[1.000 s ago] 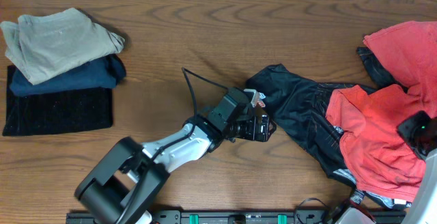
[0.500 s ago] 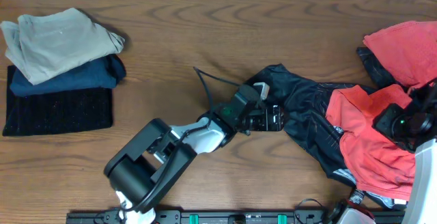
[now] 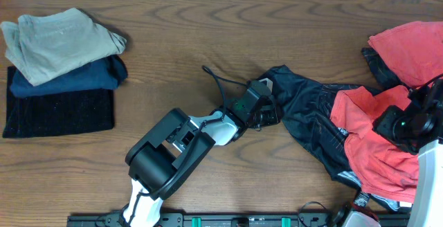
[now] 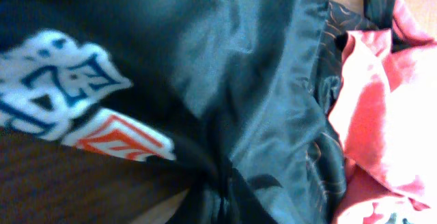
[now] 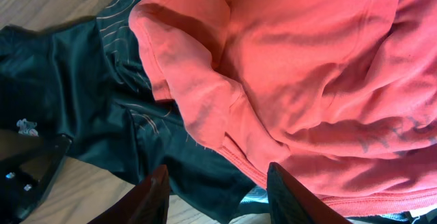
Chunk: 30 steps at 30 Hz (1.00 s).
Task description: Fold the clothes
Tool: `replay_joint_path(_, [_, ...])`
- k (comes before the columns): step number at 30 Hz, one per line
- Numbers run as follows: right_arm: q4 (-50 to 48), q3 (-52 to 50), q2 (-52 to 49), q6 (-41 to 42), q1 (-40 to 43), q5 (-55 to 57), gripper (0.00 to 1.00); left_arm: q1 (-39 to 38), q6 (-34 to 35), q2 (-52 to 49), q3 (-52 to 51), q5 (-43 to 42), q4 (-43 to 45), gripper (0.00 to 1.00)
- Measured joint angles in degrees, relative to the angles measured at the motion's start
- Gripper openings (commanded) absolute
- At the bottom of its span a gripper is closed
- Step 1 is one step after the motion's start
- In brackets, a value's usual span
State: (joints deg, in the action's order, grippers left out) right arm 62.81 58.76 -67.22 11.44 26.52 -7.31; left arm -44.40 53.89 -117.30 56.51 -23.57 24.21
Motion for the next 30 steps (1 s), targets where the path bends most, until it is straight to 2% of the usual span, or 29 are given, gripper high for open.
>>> replay_joint_path(6, [1.3, 0.0, 0.0, -0.7, 0.0, -0.6, 0.44, 1.3, -2.4, 0.0, 0.0, 0.7, -1.4, 0.06])
replay_joint_path(12, [1.4, -1.8, 0.0, -1.8, -0.3, -1.7, 0.59, 6.6, -10.3, 4.4, 0.1, -0.2, -13.2, 0.06])
replay_joint_path(14, [-0.6, -4.0, -0.2, -1.8, -0.3, -1.9, 0.64, 8.7, -12.9, 6.5, 0.0, -0.2, -16.5, 0.06])
replay_joint_path(18, [-6.0, -8.7, -1.5, -1.6, -0.4, -4.3, 0.64, 12.2, -16.3, 11.2, 0.0, 0.0, -21.1, 0.06])
replay_joint_path(23, [-11.8, -11.8, -4.1, -1.4, -2.0, -7.4, 0.66, 13.8, -17.9, 13.3, 0.0, 0.0, -23.5, 0.06])
replay_joint_path(30, [-19.6, -14.1, -8.9, -0.9, -8.5, -8.8, 0.68, 13.7, -18.4, 13.2, 0.0, 0.0, -25.8, 0.06])
